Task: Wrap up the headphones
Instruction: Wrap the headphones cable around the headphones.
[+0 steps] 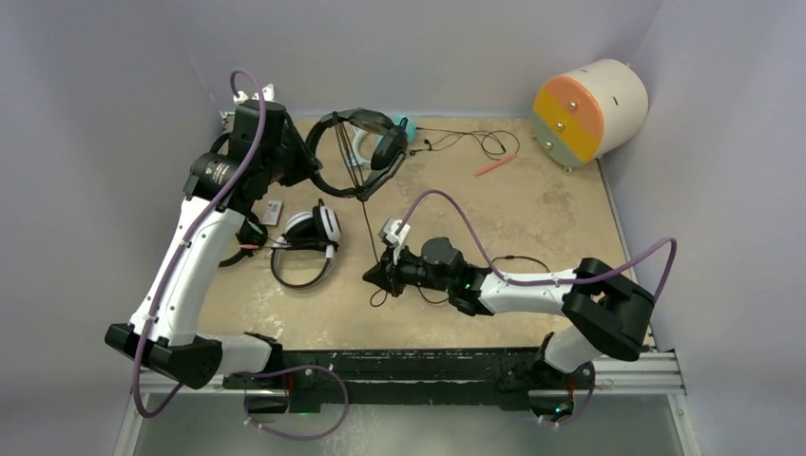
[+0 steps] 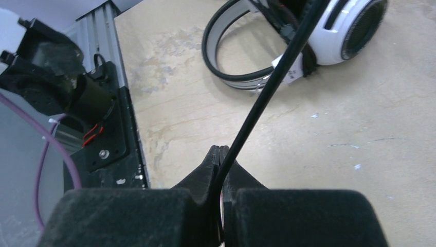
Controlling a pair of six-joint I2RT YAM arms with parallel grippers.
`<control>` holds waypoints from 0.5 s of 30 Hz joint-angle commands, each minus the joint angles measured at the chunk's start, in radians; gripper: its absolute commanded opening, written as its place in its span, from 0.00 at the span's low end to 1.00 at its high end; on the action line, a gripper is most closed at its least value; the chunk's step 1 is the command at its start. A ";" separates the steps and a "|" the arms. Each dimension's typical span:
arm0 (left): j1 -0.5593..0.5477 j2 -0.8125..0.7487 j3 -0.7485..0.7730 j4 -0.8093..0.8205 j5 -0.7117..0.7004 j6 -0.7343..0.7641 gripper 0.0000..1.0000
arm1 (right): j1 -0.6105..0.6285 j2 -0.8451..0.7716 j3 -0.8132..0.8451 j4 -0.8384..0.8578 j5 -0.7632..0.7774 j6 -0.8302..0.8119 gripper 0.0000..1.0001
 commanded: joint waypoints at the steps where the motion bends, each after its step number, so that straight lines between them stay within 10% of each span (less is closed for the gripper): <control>1: 0.000 0.001 0.020 0.116 -0.197 -0.016 0.00 | 0.080 -0.045 -0.020 -0.077 0.072 -0.016 0.00; 15: -0.003 0.001 -0.240 0.263 -0.422 0.027 0.00 | 0.188 -0.213 0.168 -0.454 0.110 -0.078 0.00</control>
